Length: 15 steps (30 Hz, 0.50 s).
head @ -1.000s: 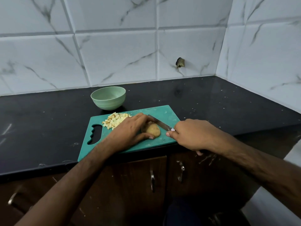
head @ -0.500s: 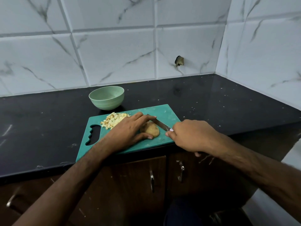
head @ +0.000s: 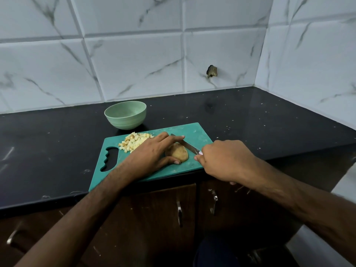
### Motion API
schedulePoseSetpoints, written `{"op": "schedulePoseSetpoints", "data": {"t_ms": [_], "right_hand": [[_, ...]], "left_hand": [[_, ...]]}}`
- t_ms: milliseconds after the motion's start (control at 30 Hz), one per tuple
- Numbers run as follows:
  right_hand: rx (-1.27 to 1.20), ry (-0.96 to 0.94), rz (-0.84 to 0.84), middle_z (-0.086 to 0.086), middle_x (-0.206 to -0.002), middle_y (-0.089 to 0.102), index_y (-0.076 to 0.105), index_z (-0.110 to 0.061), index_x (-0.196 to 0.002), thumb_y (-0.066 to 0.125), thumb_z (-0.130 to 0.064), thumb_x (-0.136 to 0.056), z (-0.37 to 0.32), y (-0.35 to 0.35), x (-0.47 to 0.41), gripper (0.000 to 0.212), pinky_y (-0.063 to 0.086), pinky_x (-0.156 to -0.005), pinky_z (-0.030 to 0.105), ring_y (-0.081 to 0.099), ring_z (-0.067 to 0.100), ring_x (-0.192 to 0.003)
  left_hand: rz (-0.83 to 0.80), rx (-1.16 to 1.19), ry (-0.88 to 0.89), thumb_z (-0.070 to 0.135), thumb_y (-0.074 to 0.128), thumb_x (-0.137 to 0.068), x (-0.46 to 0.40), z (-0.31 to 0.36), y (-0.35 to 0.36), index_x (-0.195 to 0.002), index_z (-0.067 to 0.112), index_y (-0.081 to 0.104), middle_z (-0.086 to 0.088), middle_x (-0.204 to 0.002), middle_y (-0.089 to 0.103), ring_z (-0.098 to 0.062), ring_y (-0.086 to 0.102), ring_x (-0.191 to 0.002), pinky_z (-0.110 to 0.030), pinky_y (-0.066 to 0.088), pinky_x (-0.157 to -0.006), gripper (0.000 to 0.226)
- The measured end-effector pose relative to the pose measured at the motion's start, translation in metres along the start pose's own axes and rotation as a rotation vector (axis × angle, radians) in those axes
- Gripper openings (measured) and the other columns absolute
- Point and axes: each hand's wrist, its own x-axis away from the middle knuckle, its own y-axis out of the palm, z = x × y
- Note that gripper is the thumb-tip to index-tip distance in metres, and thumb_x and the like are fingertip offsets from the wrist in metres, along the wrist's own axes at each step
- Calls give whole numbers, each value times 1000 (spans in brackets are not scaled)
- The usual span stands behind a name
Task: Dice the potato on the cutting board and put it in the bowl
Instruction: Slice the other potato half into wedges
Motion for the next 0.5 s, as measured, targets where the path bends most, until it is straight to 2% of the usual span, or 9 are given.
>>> {"op": "schedulePoseSetpoints", "data": {"t_ms": [133, 333, 500], "right_hand": [[-121, 17, -66, 0, -71, 65, 57, -19, -93, 28, -54, -107, 4, 2, -8, 47, 56, -57, 26, 67, 14, -47], [-188, -8, -75, 2, -60, 60, 50, -17, -83, 30, -52, -107, 5, 1, -13, 48, 46, -50, 26, 58, 13, -34], [-173, -28, -69, 3, -66, 61, 51, -14, -80, 32, -49, -108, -4, 8, -22, 49, 44, -52, 29, 62, 17, -42]], "left_hand": [[-2, -7, -2, 65, 47, -89, 0, -1, 1, -154, 33, 34, 7, -122, 48, -9, 51, -104, -35, 49, -93, 73], [-23, -11, -11, 64, 46, -88, -1, -1, 2, -156, 31, 33, 5, -124, 45, -8, 49, -105, -31, 48, -94, 76], [-29, -32, 10, 67, 41, -88, -3, -2, 2, -154, 25, 40, 4, -121, 44, -7, 47, -103, -29, 47, -94, 78]]}}
